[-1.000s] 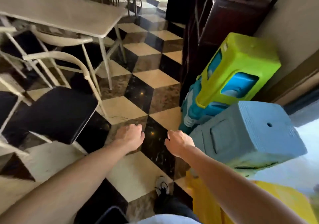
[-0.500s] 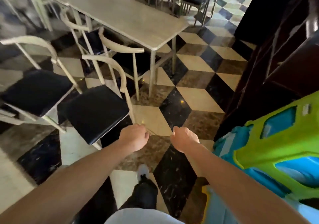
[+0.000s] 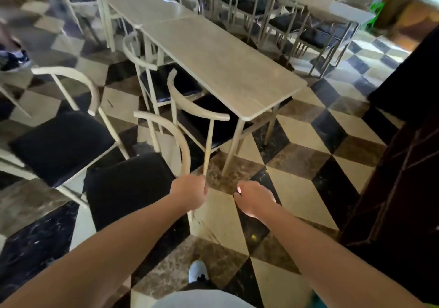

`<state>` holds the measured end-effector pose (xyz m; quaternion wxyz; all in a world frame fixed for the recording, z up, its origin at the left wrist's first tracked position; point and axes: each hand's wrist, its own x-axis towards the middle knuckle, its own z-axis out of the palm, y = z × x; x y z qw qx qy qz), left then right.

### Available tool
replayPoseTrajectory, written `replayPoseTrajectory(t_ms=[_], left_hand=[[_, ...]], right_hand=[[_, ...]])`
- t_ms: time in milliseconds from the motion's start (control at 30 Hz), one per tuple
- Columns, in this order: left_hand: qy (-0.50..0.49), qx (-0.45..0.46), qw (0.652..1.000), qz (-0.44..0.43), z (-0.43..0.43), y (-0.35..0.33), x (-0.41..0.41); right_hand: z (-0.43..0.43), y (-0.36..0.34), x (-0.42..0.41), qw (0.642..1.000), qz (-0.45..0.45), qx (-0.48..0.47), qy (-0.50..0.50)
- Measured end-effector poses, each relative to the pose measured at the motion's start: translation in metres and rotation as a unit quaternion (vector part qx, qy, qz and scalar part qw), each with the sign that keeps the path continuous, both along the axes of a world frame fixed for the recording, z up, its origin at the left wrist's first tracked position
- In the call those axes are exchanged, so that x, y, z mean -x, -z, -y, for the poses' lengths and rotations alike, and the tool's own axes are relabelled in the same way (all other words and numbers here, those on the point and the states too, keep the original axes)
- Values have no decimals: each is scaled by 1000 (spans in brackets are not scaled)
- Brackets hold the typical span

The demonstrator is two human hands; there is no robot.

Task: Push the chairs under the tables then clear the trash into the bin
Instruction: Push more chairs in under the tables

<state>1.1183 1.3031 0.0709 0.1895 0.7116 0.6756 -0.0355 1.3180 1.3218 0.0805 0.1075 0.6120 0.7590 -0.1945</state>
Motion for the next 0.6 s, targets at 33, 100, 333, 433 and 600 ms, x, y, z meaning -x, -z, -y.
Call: replayPoseTrajectory(t_ms=[33, 100, 333, 433, 600], left_hand=[[-9, -1, 1000, -2, -16, -2, 5], [-34, -3, 999, -21, -43, -6, 14], [-152, 22, 988, -28, -98, -5, 68], [-220, 28, 975, -15, -111, 0, 89], [-365, 52, 929, -15, -138, 21, 102]], right_hand=[[-22, 0, 7, 1000, -4, -1, -5], [-56, -1, 24, 1000, -10, 5, -27], [-152, 9, 107, 983, -25, 34, -178], [-191, 15, 142, 960, -25, 29, -276], [-261, 31, 188, 911, -38, 26, -411]])
